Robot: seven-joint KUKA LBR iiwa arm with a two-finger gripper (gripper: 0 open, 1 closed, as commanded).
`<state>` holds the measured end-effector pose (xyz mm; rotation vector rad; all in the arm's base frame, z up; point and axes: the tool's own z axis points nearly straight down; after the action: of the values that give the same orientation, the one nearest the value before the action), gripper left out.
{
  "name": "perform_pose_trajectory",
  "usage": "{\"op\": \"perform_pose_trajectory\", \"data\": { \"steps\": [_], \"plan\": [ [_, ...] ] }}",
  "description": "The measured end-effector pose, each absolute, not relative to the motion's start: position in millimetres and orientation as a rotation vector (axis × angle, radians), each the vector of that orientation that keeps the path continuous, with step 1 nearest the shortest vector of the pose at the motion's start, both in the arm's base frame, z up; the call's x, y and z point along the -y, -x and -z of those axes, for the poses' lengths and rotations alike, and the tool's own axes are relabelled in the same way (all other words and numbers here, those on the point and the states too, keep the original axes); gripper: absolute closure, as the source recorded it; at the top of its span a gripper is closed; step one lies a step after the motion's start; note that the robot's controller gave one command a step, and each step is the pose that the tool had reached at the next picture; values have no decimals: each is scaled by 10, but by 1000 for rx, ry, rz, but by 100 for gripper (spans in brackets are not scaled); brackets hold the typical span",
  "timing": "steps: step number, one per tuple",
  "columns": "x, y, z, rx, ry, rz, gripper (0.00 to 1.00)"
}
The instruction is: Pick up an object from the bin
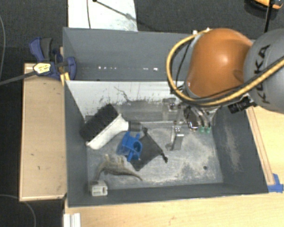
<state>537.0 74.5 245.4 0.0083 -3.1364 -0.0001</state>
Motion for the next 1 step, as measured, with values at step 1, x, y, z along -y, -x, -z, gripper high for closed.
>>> {"op": "perform_pose_trajectory", "data": {
  "steps": [1],
  "plan": [
    [-741,-5384,-2499,3145,-5,2,0]
  ]
}}
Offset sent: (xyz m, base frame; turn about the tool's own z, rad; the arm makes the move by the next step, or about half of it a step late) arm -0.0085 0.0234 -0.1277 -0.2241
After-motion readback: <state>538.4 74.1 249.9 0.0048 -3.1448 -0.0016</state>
